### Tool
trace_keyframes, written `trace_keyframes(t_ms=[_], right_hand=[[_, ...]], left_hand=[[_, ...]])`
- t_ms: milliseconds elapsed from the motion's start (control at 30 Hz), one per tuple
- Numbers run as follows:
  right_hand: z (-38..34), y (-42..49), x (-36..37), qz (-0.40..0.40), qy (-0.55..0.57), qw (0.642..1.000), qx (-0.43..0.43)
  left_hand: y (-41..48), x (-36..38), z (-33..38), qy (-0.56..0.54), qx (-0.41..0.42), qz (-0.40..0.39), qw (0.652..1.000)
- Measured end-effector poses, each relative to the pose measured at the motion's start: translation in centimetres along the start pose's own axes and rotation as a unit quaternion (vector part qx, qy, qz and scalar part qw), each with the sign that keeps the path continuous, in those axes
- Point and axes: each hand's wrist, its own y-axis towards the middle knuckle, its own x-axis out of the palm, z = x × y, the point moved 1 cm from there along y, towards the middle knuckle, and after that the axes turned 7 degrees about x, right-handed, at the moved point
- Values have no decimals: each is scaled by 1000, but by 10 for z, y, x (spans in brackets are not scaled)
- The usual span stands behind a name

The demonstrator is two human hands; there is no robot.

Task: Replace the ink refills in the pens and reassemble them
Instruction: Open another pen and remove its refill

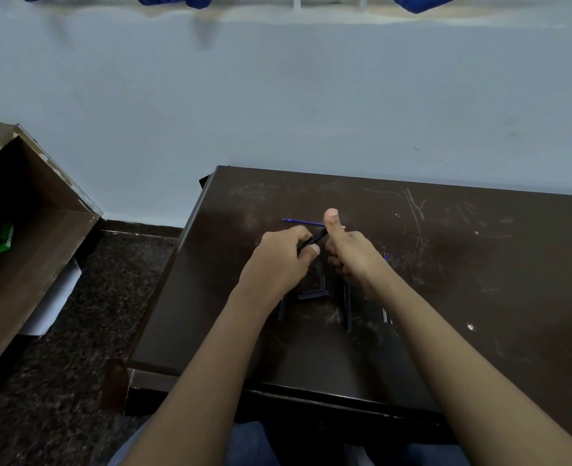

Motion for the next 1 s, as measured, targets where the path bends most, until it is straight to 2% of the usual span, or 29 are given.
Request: trace_keyframes(t_ms=[100,233,367,467,600,767,900,1000], right_hand=[[0,1,0,-17,48,999,4],[-5,-4,-3,-64,110,992,-4],[-6,-4,-2,-74,127,989,-30],[-5,-4,-2,-85,141,983,-80],[-6,-6,-1,-146,141,968,-146],[-9,-5,-4,-119,148,971,-145],[-5,-6,-5,-111,99,971,-184],[-4,-3,-4,-124,149,968,-161]], left_hand=[[0,3,1,2,15,-15,1000],[2,4,5,-36,-11,-28,999],[3,0,9,-80,-33,-36,996],[5,-2,8,-115,-49,-32,992],[8,-3,4,-207,-91,-16,974],[7,-2,7,-190,-67,30,979],[5,1,7,-173,-48,14,984],[5,0,4,-157,-64,25,985]])
